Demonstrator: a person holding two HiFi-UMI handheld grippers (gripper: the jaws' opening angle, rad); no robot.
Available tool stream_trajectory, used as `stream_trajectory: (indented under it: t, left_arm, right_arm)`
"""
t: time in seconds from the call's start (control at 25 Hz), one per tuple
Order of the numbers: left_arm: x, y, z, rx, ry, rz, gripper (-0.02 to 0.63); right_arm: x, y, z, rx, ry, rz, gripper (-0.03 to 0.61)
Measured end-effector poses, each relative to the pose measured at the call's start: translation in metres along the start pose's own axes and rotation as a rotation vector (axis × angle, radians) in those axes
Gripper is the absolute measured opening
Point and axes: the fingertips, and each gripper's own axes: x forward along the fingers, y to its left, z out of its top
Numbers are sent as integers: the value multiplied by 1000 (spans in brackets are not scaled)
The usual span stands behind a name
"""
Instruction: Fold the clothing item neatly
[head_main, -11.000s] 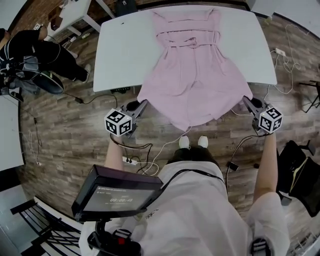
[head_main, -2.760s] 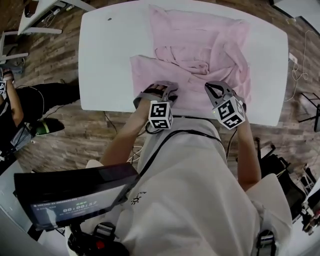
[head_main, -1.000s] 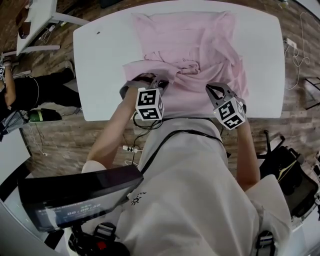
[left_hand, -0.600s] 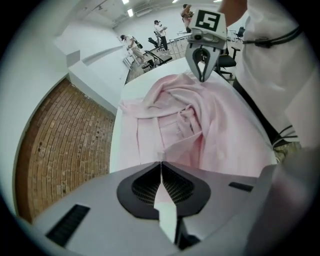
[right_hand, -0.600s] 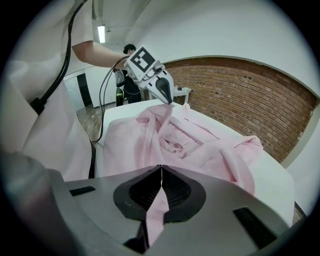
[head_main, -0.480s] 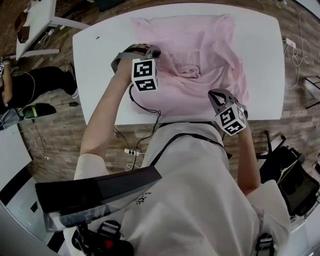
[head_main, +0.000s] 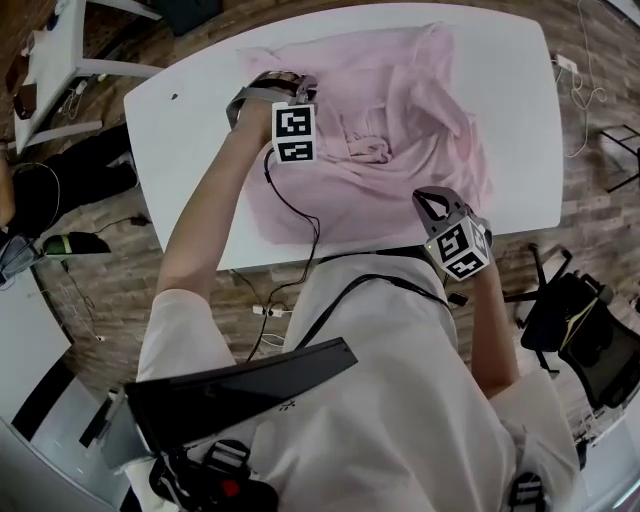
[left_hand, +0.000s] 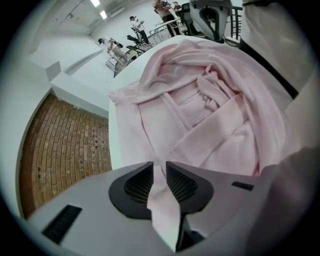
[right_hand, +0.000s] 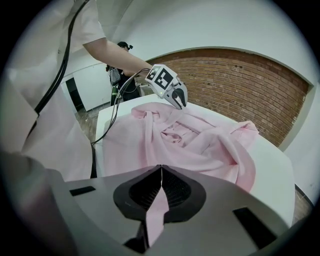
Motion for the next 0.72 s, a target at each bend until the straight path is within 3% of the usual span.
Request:
stream_trajectory:
  t: [0.04, 0.28, 0.4, 0.72]
  left_arm:
    - [5, 3, -4, -14, 7, 8, 73]
    - [-1, 13, -15, -121, -21, 53, 105]
    - [-12, 5, -12, -181, -57, 41, 133]
    - [-64, -24, 5, -382, -143, 4, 133]
  right_arm:
    - [0, 0, -1, 6, 2, -3, 6]
    - [2, 3, -3, 17, 0, -5, 6]
    - [5, 3, 0, -6, -6, 0, 6]
    - [-4, -10, 14, -91, -51, 17, 6]
